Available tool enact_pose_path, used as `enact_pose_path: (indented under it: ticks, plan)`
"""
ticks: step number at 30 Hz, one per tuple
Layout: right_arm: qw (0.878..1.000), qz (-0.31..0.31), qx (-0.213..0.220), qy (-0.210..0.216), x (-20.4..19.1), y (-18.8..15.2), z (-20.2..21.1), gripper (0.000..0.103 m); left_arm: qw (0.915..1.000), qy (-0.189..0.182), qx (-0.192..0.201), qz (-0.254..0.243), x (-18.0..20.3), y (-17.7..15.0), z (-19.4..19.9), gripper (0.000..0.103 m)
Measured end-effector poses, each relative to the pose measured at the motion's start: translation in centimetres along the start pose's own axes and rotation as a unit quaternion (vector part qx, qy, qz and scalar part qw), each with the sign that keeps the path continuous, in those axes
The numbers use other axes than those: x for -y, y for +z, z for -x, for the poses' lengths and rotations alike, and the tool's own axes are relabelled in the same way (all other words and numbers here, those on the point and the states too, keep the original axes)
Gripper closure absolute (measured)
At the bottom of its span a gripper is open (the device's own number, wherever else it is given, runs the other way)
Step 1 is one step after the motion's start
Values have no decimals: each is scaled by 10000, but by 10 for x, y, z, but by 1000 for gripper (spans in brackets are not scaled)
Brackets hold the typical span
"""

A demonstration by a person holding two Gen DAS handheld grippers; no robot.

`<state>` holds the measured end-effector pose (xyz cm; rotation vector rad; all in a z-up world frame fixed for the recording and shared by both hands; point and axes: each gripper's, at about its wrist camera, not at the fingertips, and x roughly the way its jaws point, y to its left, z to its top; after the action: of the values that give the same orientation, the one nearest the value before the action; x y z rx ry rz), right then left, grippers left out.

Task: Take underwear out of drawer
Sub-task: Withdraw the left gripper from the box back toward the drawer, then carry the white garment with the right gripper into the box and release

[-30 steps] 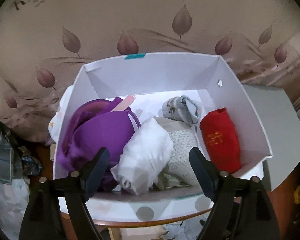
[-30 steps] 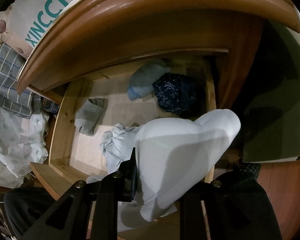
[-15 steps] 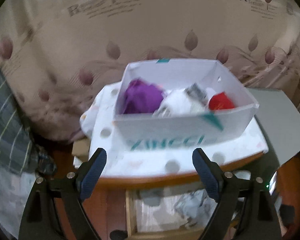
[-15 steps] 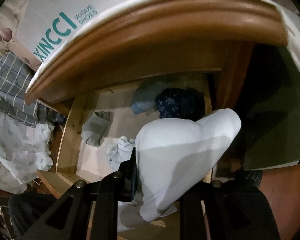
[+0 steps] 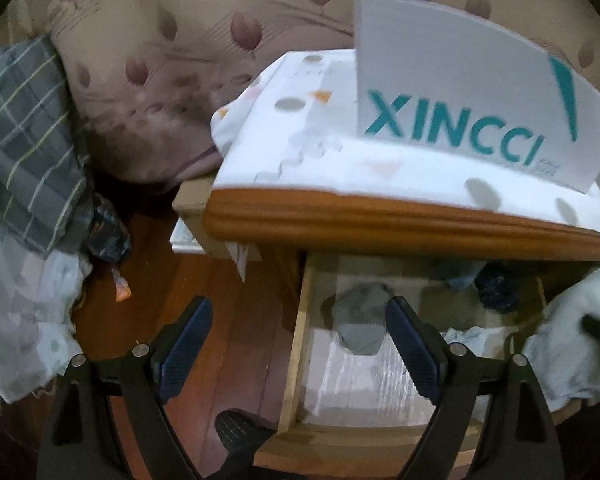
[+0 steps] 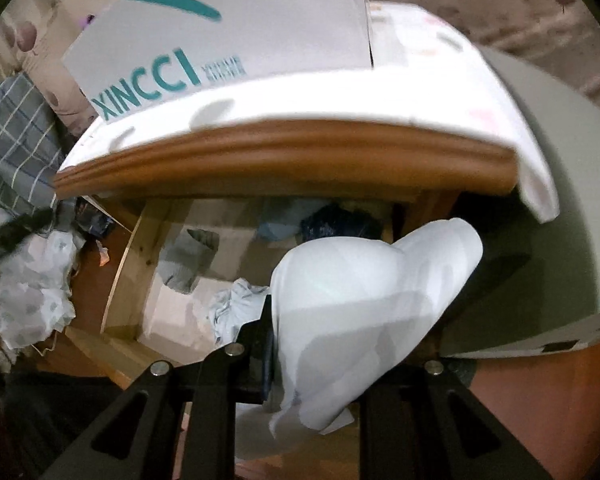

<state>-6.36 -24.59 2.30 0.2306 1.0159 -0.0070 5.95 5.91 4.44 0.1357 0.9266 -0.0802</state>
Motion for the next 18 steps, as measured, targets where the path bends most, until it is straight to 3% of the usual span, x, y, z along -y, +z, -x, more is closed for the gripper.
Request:
enact_pose_path:
  ticks: [7,10,14,18]
  plan:
    - [9989,186,419,-122,-2,22,51,85,9992,388,25,75,-12,-11,-16,17]
    - [9977,306,544,-273,-4,32,69,85,9991,308,-9,288,-22,-12,-20,17]
    - [9977,273,593,-169,-4,48,87,85,9983,510,-75,283,-25,-15,-25,17]
    - [9975,295,633,-95,-19,58,92,85,9980,341,-237,487,-31,-16,-31,17]
